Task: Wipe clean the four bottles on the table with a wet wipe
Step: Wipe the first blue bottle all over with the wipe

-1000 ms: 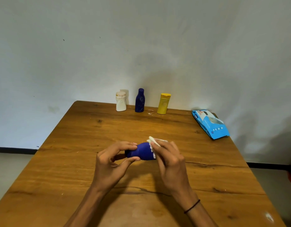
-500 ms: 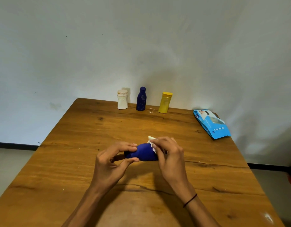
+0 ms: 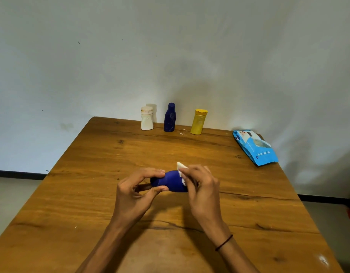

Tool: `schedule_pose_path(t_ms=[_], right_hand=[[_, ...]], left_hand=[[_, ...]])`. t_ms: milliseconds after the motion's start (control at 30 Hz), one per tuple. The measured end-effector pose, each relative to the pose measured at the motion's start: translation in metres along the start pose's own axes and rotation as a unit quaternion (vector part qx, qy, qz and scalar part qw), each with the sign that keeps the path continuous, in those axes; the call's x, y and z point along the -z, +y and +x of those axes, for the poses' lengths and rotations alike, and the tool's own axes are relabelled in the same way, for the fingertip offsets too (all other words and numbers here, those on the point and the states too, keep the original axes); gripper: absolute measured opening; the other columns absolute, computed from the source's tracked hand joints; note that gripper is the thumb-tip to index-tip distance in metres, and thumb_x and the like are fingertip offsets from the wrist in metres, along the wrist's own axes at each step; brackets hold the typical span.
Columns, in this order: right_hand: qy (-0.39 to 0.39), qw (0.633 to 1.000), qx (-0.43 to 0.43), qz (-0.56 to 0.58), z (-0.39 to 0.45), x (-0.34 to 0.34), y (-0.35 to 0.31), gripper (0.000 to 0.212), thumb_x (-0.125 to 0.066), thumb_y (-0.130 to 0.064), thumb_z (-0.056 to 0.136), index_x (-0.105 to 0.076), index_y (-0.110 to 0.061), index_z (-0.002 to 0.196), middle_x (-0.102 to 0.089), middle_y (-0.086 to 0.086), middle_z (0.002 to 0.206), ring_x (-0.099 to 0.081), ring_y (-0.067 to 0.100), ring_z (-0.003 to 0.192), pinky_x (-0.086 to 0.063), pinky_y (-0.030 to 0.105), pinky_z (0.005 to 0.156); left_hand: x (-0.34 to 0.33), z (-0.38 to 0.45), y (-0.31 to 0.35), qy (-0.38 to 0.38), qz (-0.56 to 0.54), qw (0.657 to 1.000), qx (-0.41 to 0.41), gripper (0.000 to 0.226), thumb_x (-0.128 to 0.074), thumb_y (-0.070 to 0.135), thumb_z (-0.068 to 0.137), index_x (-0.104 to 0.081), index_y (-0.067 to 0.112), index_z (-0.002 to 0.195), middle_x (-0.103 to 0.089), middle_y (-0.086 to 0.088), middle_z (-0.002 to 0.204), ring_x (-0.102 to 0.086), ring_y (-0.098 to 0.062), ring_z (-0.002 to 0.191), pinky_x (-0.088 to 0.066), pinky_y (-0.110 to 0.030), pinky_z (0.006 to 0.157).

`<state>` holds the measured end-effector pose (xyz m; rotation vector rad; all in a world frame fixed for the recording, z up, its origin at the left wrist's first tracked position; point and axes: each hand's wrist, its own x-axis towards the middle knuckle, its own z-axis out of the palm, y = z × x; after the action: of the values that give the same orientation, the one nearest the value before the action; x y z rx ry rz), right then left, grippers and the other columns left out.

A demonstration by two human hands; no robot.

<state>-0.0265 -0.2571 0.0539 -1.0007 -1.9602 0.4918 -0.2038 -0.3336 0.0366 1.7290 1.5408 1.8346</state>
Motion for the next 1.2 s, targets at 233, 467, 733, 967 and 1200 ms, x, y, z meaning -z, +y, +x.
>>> schedule_pose_path(t_ms=[233,467,733,967,1200], right_hand=[[-0.065,0.987,0.146,-0.005,-0.006,0.009,0.013,0.031,-0.065,-0.003,0.098,-0.074,-0.012,0.127,-0.07,0.002,0.126,-0.06,0.014,0.11,-0.053,0.028,0.091],[0.02,0.999,-0.023,-0.034,-0.01,-0.008,0.001,0.032,-0.068,0.002,0.095,-0.076,-0.016,0.12,-0.067,-0.007,0.107,-0.058,0.009,0.099,-0.055,0.033,0.084],[-0.03,0.993,0.089,-0.074,-0.005,0.003,0.012,0.041,-0.066,0.009,0.092,-0.072,-0.01,0.128,-0.069,0.004,0.123,-0.057,0.017,0.107,-0.053,0.031,0.091],[-0.006,0.996,0.032,-0.085,-0.005,-0.023,-0.003,0.039,-0.065,0.007,0.093,-0.072,-0.009,0.128,-0.068,0.005,0.122,-0.058,0.019,0.111,-0.053,0.033,0.092],[-0.072,0.982,0.168,-0.054,-0.015,-0.014,0.011,0.043,-0.065,0.009,0.097,-0.065,-0.002,0.138,-0.061,0.01,0.145,-0.058,0.027,0.123,-0.049,0.032,0.105]], left_hand=[[-0.007,-0.005,-0.004,0.014,-0.044,0.996,0.071,0.037,-0.09,0.005,0.073,-0.078,0.012,0.107,-0.077,0.007,0.108,-0.074,-0.018,0.105,-0.065,-0.03,0.076],[-0.021,-0.008,-0.005,0.038,-0.1,0.986,0.128,0.035,-0.088,0.008,0.073,-0.077,0.013,0.106,-0.077,0.004,0.106,-0.075,-0.016,0.103,-0.065,-0.03,0.075],[-0.013,-0.006,-0.015,0.077,-0.153,0.978,0.117,0.034,-0.083,-0.006,0.074,-0.074,0.002,0.106,-0.078,-0.007,0.105,-0.074,-0.022,0.104,-0.063,-0.026,0.082],[-0.018,0.001,-0.026,0.072,-0.151,0.979,0.116,0.032,-0.084,-0.005,0.074,-0.073,-0.003,0.104,-0.078,-0.011,0.104,-0.073,-0.021,0.102,-0.057,-0.02,0.086],[-0.007,0.003,-0.033,0.098,-0.159,0.974,0.125,0.031,-0.083,-0.003,0.075,-0.074,0.0,0.104,-0.078,-0.011,0.104,-0.072,-0.032,0.103,-0.057,-0.032,0.092]])
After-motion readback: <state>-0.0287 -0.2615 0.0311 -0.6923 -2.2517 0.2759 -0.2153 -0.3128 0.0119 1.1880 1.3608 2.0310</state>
